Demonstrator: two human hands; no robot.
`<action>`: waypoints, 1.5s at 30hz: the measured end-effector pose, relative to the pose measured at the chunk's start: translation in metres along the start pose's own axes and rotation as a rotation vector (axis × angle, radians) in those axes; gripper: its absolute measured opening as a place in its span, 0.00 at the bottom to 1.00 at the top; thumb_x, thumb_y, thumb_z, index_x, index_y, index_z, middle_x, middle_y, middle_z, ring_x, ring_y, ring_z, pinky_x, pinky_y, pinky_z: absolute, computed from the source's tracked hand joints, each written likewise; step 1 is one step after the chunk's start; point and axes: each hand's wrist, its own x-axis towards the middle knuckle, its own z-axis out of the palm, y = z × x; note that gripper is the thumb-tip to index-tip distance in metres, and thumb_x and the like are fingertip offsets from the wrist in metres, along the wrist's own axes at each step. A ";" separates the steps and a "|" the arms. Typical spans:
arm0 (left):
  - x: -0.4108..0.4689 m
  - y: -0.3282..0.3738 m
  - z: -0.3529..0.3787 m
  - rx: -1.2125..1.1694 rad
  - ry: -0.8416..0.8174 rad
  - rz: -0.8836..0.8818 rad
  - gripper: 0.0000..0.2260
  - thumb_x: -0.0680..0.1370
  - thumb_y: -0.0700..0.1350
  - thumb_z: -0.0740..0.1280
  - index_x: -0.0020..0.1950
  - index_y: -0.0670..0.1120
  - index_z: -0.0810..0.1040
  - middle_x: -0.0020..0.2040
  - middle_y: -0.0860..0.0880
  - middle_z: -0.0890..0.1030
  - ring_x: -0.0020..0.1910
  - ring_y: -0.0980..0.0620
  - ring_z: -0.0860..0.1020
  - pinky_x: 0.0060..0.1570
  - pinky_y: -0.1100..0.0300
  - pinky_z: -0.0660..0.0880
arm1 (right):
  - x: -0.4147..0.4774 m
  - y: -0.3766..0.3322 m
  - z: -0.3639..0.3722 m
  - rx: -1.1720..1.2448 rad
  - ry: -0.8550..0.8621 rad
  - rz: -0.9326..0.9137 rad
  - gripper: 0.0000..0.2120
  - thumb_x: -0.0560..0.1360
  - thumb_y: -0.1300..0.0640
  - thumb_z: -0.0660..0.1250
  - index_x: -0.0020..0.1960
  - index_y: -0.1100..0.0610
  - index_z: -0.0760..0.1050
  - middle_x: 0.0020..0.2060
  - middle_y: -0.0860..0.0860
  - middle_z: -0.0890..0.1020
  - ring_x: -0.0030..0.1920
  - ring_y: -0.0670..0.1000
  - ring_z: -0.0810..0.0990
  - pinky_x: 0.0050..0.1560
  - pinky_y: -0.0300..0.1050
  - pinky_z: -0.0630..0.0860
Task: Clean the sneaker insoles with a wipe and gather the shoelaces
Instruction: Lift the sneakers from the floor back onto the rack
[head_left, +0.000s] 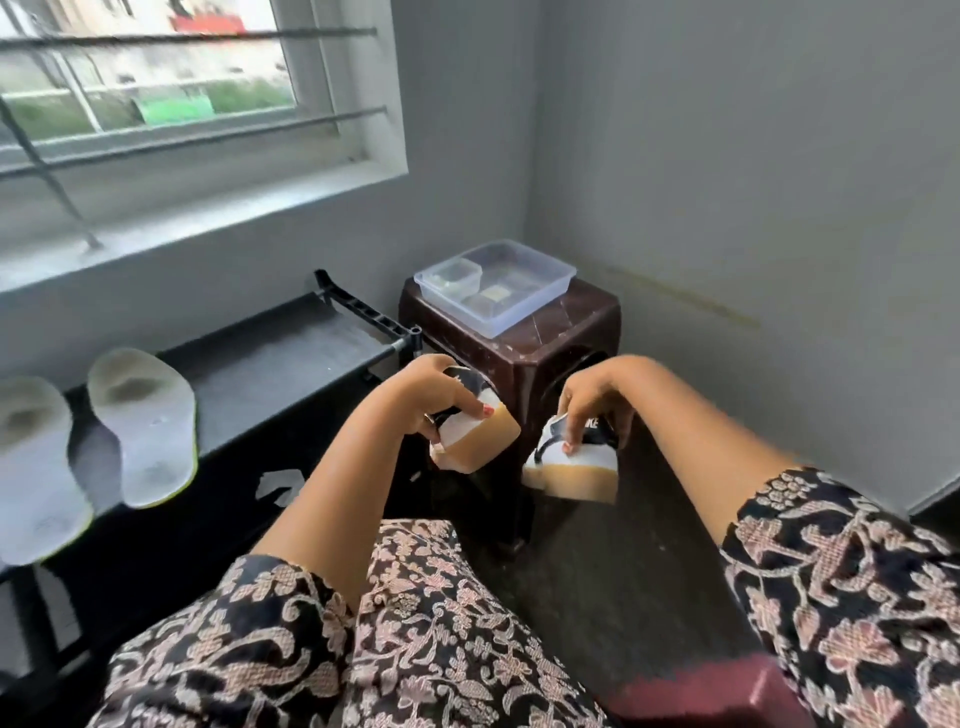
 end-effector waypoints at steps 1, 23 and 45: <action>-0.013 0.007 -0.004 0.006 0.020 0.026 0.41 0.65 0.36 0.78 0.73 0.46 0.62 0.66 0.47 0.69 0.63 0.40 0.71 0.46 0.37 0.78 | -0.014 -0.006 -0.006 0.004 0.020 -0.014 0.23 0.65 0.61 0.77 0.58 0.64 0.77 0.56 0.57 0.73 0.57 0.66 0.76 0.48 0.63 0.79; -0.073 0.016 -0.082 0.455 0.745 0.372 0.19 0.65 0.41 0.75 0.54 0.44 0.78 0.51 0.46 0.77 0.54 0.46 0.75 0.46 0.62 0.68 | -0.093 -0.134 -0.024 -0.217 0.910 -0.623 0.17 0.68 0.52 0.73 0.55 0.55 0.74 0.52 0.52 0.79 0.53 0.54 0.77 0.48 0.44 0.72; 0.051 -0.087 -0.116 0.551 0.926 0.184 0.09 0.73 0.37 0.61 0.50 0.48 0.71 0.48 0.50 0.75 0.53 0.49 0.72 0.40 0.56 0.70 | 0.104 -0.231 0.034 -0.316 1.104 -0.622 0.08 0.76 0.57 0.63 0.54 0.54 0.69 0.53 0.48 0.78 0.58 0.50 0.75 0.45 0.45 0.76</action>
